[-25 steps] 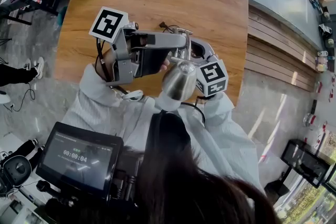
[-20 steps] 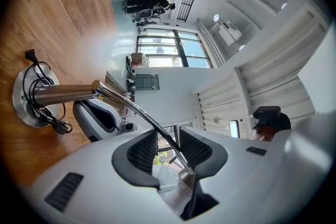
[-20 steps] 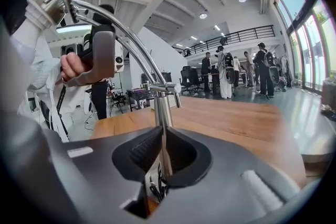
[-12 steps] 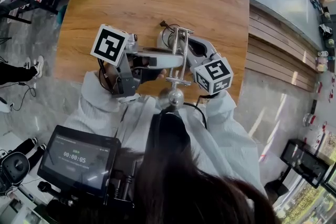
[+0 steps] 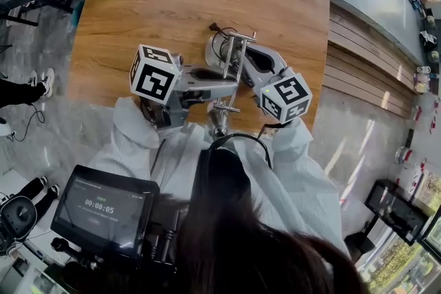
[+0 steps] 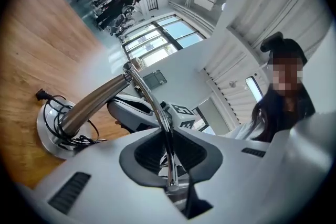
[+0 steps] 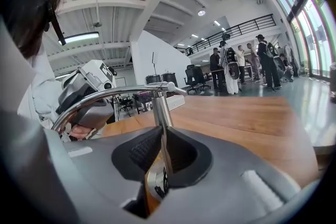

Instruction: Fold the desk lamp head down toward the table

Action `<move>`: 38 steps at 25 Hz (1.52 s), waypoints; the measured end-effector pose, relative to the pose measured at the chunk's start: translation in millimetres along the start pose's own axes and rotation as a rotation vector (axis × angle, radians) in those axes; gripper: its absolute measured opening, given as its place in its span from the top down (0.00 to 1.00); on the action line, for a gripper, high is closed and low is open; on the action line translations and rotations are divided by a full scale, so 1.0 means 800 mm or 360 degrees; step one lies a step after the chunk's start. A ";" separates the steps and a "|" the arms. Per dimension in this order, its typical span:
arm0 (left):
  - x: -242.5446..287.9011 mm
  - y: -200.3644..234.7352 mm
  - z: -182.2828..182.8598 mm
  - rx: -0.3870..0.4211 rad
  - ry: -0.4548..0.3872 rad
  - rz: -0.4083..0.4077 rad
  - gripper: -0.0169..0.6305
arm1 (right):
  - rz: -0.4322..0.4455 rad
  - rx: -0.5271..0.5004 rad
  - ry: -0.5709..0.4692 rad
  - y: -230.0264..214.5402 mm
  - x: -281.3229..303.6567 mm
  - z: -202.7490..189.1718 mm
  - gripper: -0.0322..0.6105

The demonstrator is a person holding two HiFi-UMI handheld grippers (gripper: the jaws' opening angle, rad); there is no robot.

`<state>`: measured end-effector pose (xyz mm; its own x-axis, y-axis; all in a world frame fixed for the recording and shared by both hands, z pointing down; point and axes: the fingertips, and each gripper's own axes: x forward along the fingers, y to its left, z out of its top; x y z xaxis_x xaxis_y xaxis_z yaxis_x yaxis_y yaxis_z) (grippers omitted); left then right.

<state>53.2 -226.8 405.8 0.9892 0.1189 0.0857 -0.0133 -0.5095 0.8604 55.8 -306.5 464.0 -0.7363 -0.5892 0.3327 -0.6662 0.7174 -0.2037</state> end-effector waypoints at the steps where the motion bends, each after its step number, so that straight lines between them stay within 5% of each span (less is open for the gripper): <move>1: 0.001 0.002 -0.002 0.0030 0.0015 0.0017 0.90 | 0.0006 -0.0001 0.0002 0.001 0.000 0.000 0.90; 20: 0.004 0.072 -0.018 0.0520 0.0193 0.0396 0.81 | 0.0098 -0.0068 0.0052 0.006 -0.001 0.001 0.90; 31: 0.011 0.076 -0.015 0.0531 0.0233 0.0359 0.82 | 0.0078 -0.0110 0.0089 0.005 -0.002 0.003 0.91; 38: 0.008 0.076 -0.013 0.0559 0.0125 0.0425 0.82 | -0.0016 -0.0030 0.0059 -0.008 -0.003 -0.002 0.90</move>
<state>57.3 -247.8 463.9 0.9436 0.0013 0.3312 -0.2030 -0.7878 0.5815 62.2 -309.2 466.2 -0.7244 -0.5823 0.3689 -0.6708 0.7187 -0.1828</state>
